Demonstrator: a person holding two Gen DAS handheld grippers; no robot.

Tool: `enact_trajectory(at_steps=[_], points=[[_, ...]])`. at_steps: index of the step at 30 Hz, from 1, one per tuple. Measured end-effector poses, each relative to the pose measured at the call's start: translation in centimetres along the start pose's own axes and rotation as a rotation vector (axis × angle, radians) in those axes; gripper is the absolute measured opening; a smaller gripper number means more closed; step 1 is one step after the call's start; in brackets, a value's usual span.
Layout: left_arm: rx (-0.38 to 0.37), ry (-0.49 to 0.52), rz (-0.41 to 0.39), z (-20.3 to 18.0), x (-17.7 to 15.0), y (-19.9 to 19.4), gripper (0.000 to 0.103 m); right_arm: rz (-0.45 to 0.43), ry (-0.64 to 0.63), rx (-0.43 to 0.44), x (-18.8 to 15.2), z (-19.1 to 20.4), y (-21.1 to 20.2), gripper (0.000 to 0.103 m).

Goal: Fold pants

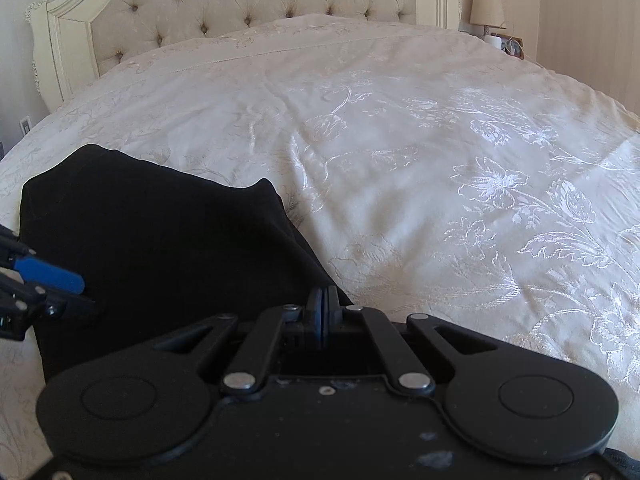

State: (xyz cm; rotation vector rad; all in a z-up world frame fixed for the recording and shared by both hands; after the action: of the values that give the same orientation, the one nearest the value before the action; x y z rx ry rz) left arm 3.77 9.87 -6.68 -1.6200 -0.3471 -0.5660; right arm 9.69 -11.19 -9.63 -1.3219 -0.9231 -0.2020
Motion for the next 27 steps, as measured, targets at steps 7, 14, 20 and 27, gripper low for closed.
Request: enact_trajectory(at_steps=[7,14,20,27], points=[[-0.065,-0.124,-0.051,1.7,-0.5,-0.4,0.029,0.034,0.124,-0.066,1.1,0.2,-4.4,0.016],[-0.086,-0.125,-0.091,1.2,-1.2,-1.5,0.030,0.224,0.059,-0.020,-0.8,5.2,-8.0,0.024],[-0.145,0.014,-0.123,-1.6,-2.2,-2.5,0.030,0.289,0.022,-0.067,-1.8,7.1,-7.8,0.024],[-0.148,-0.029,-0.042,-1.1,-2.1,-0.4,0.031,0.164,0.178,-0.239,-1.1,2.0,-15.1,0.026]])
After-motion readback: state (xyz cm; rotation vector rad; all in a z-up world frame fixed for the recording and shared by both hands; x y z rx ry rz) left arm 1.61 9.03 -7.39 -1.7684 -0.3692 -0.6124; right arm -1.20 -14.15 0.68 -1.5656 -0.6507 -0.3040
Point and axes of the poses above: each gripper's, at about its wrist camera, not at the fingertips, and y roughly the way its jaws point, z to its left, x to its top, the point moved 1 cm from there along y, roughly the way its jaws point, and after that the axes turned 9 degrees about -y, right-handed, at the moved point
